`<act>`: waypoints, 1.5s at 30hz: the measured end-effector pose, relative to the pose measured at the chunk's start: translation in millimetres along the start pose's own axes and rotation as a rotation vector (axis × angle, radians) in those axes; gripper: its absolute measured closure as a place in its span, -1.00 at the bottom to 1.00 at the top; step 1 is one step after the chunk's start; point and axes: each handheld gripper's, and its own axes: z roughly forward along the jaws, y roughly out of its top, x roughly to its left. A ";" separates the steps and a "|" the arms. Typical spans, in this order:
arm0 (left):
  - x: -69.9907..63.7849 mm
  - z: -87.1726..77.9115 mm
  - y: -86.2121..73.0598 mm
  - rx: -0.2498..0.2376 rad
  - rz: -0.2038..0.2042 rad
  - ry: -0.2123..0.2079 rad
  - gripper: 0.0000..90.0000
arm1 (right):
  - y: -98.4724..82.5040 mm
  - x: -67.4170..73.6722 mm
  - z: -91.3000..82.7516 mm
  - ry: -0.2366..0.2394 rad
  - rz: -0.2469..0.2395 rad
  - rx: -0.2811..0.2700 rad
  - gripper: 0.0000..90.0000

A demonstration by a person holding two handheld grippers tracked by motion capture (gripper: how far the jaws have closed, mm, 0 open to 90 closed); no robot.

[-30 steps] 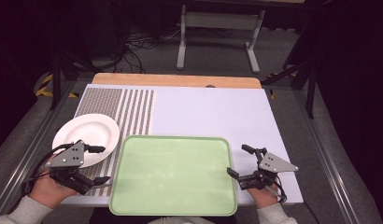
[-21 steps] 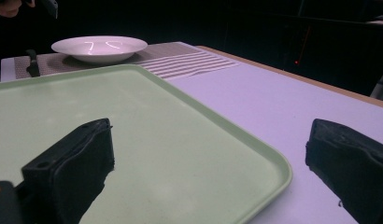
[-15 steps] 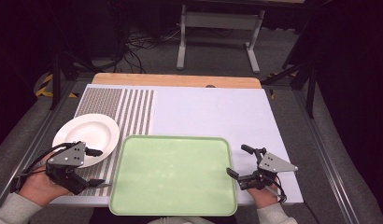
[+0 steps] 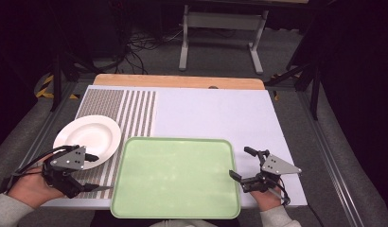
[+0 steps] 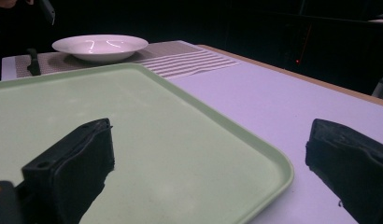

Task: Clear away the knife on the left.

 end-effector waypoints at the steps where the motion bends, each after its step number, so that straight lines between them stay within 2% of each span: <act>1: -0.1 -0.9 -0.2 0.003 0.000 -0.002 -0.62 | 0.0 0.0 0.0 0.000 -0.001 0.002 -0.96; 14: 7.8 -4.3 -6.7 0.111 0.029 -0.058 -0.48 | 0.1 -0.2 0.1 0.004 -0.001 0.002 -0.96; 16: 8.1 -4.5 -7.5 0.120 0.028 -0.058 -0.46 | 0.0 -0.2 0.2 0.004 -0.002 0.002 -0.96; 19: 8.8 -4.5 -10.2 0.163 0.019 -0.060 -0.44 | 0.1 0.0 0.4 0.006 -0.004 0.002 -0.96; 25: 11.5 -2.4 -16.6 0.219 0.011 -0.087 -0.41 | 0.3 -0.4 -0.1 0.003 -0.001 0.000 -0.96; 34: 15.5 0.2 -29.3 0.284 0.002 -0.099 -0.35 | 0.2 -0.5 0.2 0.004 -0.003 0.002 -0.96; 41: 16.9 3.6 -38.1 0.327 0.027 -0.107 -0.25 | 0.0 -0.7 0.5 0.007 0.000 0.003 -0.96; 45: 18.1 6.0 -44.2 0.357 0.024 -0.110 -0.15 | 0.2 -0.5 0.5 0.006 0.002 0.000 -0.96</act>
